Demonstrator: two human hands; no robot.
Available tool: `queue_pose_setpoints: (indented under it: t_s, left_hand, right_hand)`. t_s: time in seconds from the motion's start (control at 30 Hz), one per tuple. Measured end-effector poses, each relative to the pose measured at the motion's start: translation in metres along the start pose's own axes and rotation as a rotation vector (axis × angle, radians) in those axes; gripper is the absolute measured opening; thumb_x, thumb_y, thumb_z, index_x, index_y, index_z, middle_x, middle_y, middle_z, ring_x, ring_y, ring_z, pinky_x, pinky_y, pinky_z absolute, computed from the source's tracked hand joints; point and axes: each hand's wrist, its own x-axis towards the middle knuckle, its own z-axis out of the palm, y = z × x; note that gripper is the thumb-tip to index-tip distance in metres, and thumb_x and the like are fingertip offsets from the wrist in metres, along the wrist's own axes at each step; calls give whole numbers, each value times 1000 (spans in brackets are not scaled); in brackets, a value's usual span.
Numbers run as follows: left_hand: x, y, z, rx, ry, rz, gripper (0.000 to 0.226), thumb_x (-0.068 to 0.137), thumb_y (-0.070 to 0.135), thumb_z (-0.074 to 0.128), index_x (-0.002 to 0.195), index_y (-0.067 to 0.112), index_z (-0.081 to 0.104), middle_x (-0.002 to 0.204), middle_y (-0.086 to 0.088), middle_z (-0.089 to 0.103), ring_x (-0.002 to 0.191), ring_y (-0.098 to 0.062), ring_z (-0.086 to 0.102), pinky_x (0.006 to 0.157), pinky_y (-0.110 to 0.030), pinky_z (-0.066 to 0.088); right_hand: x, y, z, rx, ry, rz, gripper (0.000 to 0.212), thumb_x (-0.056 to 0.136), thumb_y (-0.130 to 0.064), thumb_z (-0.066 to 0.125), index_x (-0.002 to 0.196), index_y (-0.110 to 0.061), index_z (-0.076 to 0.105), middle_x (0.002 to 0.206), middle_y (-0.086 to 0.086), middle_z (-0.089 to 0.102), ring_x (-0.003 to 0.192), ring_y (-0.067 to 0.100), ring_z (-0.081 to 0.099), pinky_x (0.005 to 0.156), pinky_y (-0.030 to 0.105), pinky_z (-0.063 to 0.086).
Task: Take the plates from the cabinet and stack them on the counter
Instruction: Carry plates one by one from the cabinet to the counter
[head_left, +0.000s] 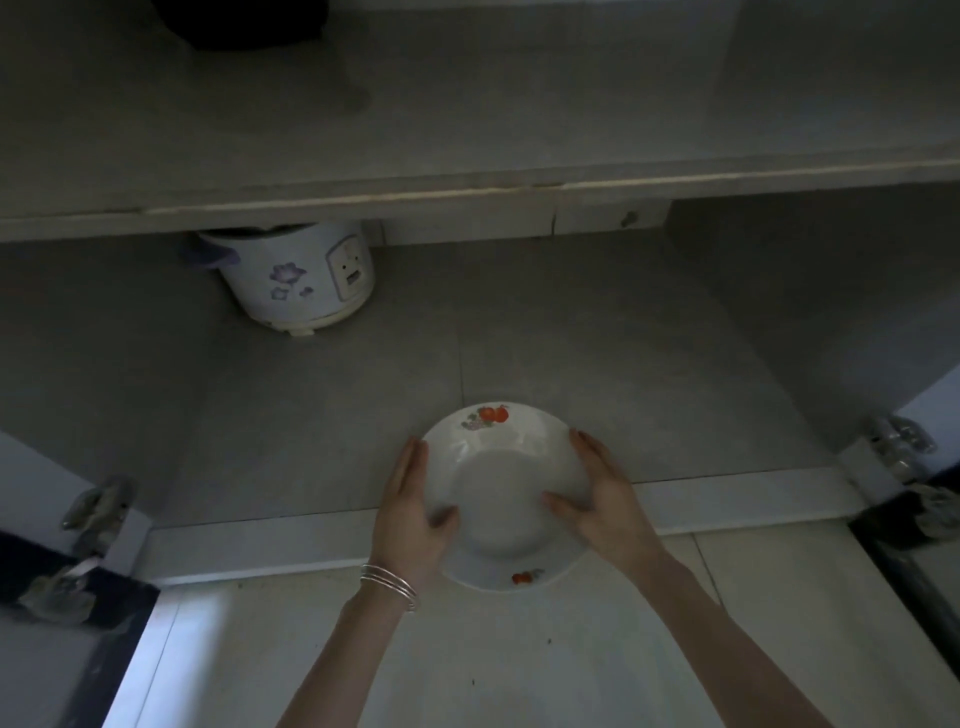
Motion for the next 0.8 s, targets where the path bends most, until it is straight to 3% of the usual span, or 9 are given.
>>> queue_pose_setpoints:
  t_s: [0.17, 0.27, 0.47, 0.53, 0.63, 0.73, 0.8]
  left_hand:
    - [-6, 7, 8, -159, 120, -47, 76, 59, 16, 62, 131, 0, 43, 138, -13, 38, 122, -18, 36, 98, -8, 22]
    - [-22, 19, 2, -218, 154, -36, 68, 61, 15, 62, 127, 5, 49, 135, -4, 39, 123, -16, 42, 97, -1, 24]
    - [-70, 91, -56, -289, 179, -83, 63, 66, 28, 49, 126, 7, 50, 131, 5, 44, 121, 5, 39, 100, -7, 28]
    - [-84, 129, -87, -305, 188, -130, 63, 67, 31, 50, 127, 12, 49, 130, 12, 44, 120, 12, 39, 99, -8, 31]
    - [-102, 197, -141, -312, 199, -225, 61, 67, 32, 55, 126, 17, 51, 127, 15, 49, 116, 2, 45, 96, -13, 38]
    - [-118, 271, -201, -324, 212, -288, 57, 66, 17, 60, 123, 26, 53, 120, 27, 54, 109, 7, 49, 87, -3, 37]
    - [-129, 320, -244, -320, 221, -344, 57, 64, 17, 59, 118, 35, 53, 113, 34, 56, 104, 11, 50, 82, 1, 35]
  right_hand:
    - [-6, -2, 5, 91, 109, -12, 84, 64, -39, 66, 135, -5, 38, 134, 18, 43, 114, 16, 40, 94, 6, 22]
    - [-23, -10, 1, 194, 138, 71, 78, 68, -30, 73, 136, -12, 38, 134, 9, 43, 114, 14, 43, 94, 17, 30]
    - [-85, -79, -54, 267, 188, 171, 64, 68, -36, 65, 127, -31, 42, 120, -7, 49, 104, 5, 50, 87, 18, 37]
    - [-107, -119, -85, 294, 179, 207, 56, 70, -35, 63, 121, -42, 42, 116, -13, 50, 98, -9, 50, 82, 14, 38]
    - [-137, -183, -138, 292, 196, 252, 58, 69, -44, 66, 122, -39, 43, 114, -19, 50, 100, -18, 47, 80, 1, 35]
    - [-167, -246, -187, 268, 214, 342, 54, 75, -23, 75, 121, -32, 49, 119, -11, 55, 108, 3, 52, 94, 22, 42]
    - [-185, -294, -223, 285, 252, 361, 50, 75, -13, 74, 118, -26, 53, 120, -4, 58, 106, -1, 53, 91, 11, 41]
